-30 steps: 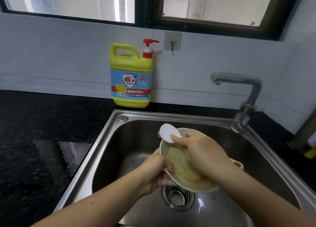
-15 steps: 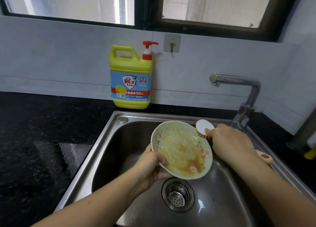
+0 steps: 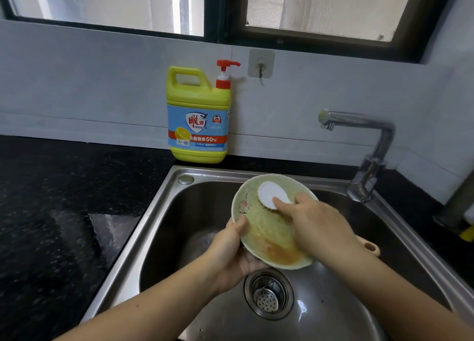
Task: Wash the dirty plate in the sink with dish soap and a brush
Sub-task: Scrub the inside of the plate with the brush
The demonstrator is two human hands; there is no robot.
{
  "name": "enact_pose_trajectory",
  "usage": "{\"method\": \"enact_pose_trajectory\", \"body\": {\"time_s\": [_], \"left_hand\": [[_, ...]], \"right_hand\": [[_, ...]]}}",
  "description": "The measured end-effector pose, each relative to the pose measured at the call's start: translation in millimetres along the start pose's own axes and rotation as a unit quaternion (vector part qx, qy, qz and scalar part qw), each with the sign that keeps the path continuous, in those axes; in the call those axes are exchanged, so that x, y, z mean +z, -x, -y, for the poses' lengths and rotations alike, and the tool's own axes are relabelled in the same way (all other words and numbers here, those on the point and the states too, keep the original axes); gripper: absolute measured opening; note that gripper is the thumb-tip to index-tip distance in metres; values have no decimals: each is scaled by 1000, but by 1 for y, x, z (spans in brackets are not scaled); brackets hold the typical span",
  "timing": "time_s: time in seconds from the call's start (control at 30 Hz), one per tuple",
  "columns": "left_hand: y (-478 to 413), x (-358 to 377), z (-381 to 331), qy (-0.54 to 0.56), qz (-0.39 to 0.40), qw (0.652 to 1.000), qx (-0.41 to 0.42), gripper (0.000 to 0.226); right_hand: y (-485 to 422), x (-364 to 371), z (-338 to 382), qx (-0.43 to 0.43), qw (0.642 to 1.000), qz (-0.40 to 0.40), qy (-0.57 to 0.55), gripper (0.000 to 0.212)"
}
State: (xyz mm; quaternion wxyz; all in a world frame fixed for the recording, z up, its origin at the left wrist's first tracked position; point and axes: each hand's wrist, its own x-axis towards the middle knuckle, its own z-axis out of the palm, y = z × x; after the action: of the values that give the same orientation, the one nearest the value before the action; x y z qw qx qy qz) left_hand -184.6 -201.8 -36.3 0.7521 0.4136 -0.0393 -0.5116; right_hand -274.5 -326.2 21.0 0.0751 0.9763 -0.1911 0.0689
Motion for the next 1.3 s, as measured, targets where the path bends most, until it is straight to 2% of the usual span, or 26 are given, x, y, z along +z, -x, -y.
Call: {"method": "enact_pose_trajectory", "body": {"time_s": [0.1, 0.23, 0.37, 0.47, 0.57, 0.67, 0.73, 0.9, 1.07, 1.23, 1.3], "left_hand": [[-4, -2, 2, 9, -1, 1000, -11, 40], [-4, -4, -4, 56, -15, 998, 6, 49], [-6, -6, -8, 79, -51, 995, 16, 48], [-9, -10, -6, 69, -59, 995, 33, 44], [-10, -10, -4, 58, -46, 997, 33, 40], [-11, -10, -3, 71, -35, 997, 21, 42], [-11, -10, -3, 71, -36, 996, 32, 40], [-17, -14, -2, 97, -36, 994, 35, 42], [-20, -17, -4, 116, -60, 990, 51, 39], [-26, -23, -4, 128, -75, 988, 52, 42], [-29, -24, -4, 137, -85, 986, 51, 45]], "right_hand": [[1, -2, 12, -70, 996, 49, -36, 46], [-1, -9, 9, -107, 984, 125, -72, 42], [1, -20, -9, -75, 978, 183, -66, 32], [2, -25, -19, -2, 985, 173, 15, 32], [1, -22, -22, 46, 989, 119, 72, 36], [1, -16, -21, 42, 991, 69, 111, 35], [1, -17, -20, 30, 990, 80, 114, 35], [8, -26, -7, -5, 987, 149, 54, 34], [12, -9, 18, -70, 989, 129, -21, 47], [10, 4, 28, -88, 987, 95, -96, 48], [8, 0, 20, -101, 986, 103, -86, 46]]}}
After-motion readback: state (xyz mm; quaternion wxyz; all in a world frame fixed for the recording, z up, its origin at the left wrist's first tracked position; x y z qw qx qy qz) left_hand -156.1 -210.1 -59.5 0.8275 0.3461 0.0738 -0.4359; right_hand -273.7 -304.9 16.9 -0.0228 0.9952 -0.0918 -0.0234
